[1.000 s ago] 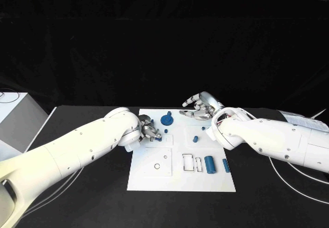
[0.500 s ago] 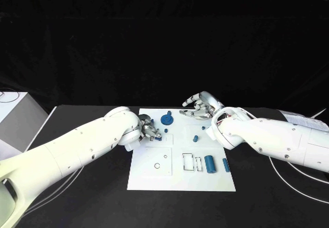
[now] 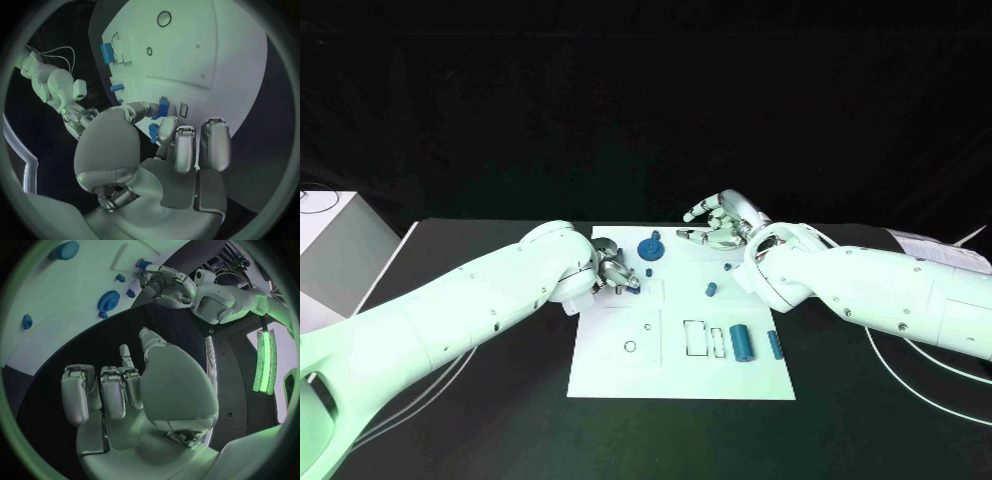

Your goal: Assemble the parts on the task board

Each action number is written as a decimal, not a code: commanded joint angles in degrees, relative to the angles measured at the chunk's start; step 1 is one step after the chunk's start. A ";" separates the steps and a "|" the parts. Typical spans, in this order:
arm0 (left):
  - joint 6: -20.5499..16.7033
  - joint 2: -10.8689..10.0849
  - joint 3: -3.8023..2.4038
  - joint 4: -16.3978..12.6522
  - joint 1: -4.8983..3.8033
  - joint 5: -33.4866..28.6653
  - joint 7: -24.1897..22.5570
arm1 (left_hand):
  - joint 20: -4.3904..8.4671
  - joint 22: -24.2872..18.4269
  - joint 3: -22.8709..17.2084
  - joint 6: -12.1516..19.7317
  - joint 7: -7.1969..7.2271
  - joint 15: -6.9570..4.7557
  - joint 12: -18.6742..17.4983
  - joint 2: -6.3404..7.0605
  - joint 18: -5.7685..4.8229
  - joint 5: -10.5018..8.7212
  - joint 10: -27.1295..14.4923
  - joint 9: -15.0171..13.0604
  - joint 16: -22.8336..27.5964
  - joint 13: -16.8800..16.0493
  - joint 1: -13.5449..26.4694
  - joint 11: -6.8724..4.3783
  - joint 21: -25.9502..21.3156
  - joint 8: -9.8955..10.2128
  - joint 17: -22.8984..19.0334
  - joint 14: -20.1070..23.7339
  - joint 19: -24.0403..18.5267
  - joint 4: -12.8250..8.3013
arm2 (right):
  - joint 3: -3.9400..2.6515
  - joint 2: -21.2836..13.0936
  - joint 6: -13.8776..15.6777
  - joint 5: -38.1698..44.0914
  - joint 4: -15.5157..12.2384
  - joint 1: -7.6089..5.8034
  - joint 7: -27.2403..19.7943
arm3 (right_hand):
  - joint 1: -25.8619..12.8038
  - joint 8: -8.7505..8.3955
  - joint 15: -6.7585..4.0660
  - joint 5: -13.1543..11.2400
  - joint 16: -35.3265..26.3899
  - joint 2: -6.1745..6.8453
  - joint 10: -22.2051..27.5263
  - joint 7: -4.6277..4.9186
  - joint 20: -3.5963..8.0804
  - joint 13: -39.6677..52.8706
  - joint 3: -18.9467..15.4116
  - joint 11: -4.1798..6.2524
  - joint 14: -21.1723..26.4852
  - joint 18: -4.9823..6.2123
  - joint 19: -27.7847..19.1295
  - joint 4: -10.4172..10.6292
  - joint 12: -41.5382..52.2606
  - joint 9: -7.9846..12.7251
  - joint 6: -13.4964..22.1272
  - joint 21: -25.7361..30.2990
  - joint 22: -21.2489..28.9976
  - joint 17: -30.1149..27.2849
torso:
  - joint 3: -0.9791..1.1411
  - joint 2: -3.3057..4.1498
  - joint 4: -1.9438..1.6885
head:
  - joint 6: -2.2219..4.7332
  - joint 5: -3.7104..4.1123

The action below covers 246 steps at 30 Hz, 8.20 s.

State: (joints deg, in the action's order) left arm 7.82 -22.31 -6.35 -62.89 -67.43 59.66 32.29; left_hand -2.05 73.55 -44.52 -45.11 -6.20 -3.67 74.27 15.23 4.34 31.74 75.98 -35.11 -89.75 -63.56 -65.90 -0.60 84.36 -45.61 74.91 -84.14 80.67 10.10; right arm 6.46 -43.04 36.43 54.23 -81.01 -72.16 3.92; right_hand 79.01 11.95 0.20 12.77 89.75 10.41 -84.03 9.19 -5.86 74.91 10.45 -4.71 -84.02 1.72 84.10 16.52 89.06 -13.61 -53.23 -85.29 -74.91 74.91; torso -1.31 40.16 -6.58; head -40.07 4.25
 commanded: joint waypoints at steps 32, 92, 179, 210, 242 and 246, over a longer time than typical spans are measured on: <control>3.68 1.05 0.81 0.84 0.29 0.79 1.55 | 0.12 0.12 -7.38 -3.41 2.82 -0.51 -0.07 -0.49 -0.83 0.58 0.62 -14.12 -0.25 -0.11 0.71 -0.36 0.21 -0.49 15.09 -5.86 0.24 -7.94 | -0.02 0.00 -0.84 0.75 -0.19 0.09 0.00 | -0.35 0.30 -0.08 0.28 0.25 -0.01 -4.98 0.00 0.02 14.28 0.19 0.26 -5.98 -0.31 3.78 0.00 -0.08 -0.05 0.43 0.36 -10.60 15.09 | 0.02 0.02 0.04 | -0.41 0.07; 3.95 3.30 3.06 3.34 0.33 2.12 1.36 | 1.10 1.25 -0.02 -6.03 4.81 -1.83 0.18 -4.10 -1.11 -2.70 3.01 -16.05 -0.25 -1.09 3.73 -1.94 0.29 0.46 15.09 -5.86 1.18 -5.06 | -0.02 -0.02 -0.79 0.82 -0.45 0.09 -0.17 | -0.49 0.38 -0.09 0.35 0.25 -0.01 -4.96 -0.01 0.02 14.26 0.25 0.27 -5.98 -0.29 3.76 -0.03 -0.11 -0.11 0.46 0.43 -10.55 15.09 | 0.01 -0.03 0.04 | -0.64 0.63; 1.35 -0.44 2.55 -1.22 0.37 3.15 1.56 | 1.28 1.72 24.83 -8.85 5.06 -1.93 0.49 -2.18 -1.18 -21.25 2.87 -17.97 -0.25 -2.17 4.43 -2.03 -0.02 4.50 15.09 -5.86 1.55 6.66 | -0.02 -0.65 -0.40 0.79 -0.53 0.61 -0.38 | -0.93 0.54 -0.10 0.46 0.25 0.08 -4.89 -0.01 0.04 14.20 0.34 0.28 -5.98 -0.24 3.68 -0.02 -0.17 -0.24 0.64 0.65 -10.39 15.09 | -0.05 -0.09 -0.07 | -0.50 0.73; -0.94 -6.35 -6.40 -5.12 0.28 -1.08 0.55 | 1.19 0.09 34.29 -7.50 4.59 -1.59 -1.22 -6.55 -0.80 -25.14 1.05 -18.61 -0.25 0.11 1.43 -1.59 -0.89 5.96 15.09 -5.86 0.51 6.71 | -0.02 -1.04 -0.05 0.54 0.09 1.04 -0.54 | -1.10 0.57 -0.10 0.44 0.25 0.12 -4.81 -0.02 0.04 14.14 0.31 0.28 -5.98 -0.23 3.67 0.00 -0.26 -0.27 0.68 0.67 -10.38 15.09 | 0.06 -0.11 -0.10 | 0.91 0.57; -6.79 -0.28 -6.62 9.58 -2.09 0.31 -6.26 | -2.14 -4.53 34.73 -0.35 -0.34 2.23 -10.43 -8.17 0.18 -24.13 -10.07 -10.88 0.52 13.72 -3.81 2.78 -3.38 15.58 13.80 -5.33 -2.48 6.77 | -0.07 -0.97 0.55 0.73 -0.49 0.56 -0.71 | -1.11 0.58 -0.10 0.45 0.25 0.11 -4.77 -0.02 0.04 14.11 0.32 0.28 -5.98 -0.21 3.64 -0.01 -0.29 -0.28 0.69 0.73 -10.32 15.09 | 0.48 1.73 0.68 | 2.22 0.35; -5.99 0.85 -5.89 11.04 -2.56 0.78 -6.62 | -2.18 -4.51 34.69 -0.28 -0.38 2.27 -10.39 -8.11 0.18 -24.08 -10.10 -10.76 0.50 13.71 -3.88 2.82 -3.37 15.68 13.83 -5.34 -2.47 6.76 | -0.09 -0.87 0.56 0.77 -0.53 0.39 -0.70 | -1.10 0.61 -0.11 0.52 0.25 0.11 -4.73 -0.02 0.04 14.07 0.38 0.28 -5.98 -0.21 3.64 -0.06 -0.34 -0.30 0.73 0.76 -10.31 15.09 | 0.61 2.06 0.83 | 2.48 0.16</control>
State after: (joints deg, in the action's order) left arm 1.19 -21.87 -12.31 -52.23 -69.76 59.22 27.51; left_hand -3.81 69.06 -9.66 -45.66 -6.44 -1.81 63.85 6.66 3.46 7.35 66.03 -45.96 -89.14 -49.86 -69.71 2.16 81.04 -30.13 74.91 -83.94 78.11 17.00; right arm 6.42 -43.99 36.89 54.45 -81.42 -71.70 3.89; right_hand 78.56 12.18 0.19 12.99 89.75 10.41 -84.03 9.18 -5.86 74.92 10.45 -4.71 -84.02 1.72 84.10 16.52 89.06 -13.82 -52.84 -84.81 -74.90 74.91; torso -0.85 41.85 -5.95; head -37.77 4.51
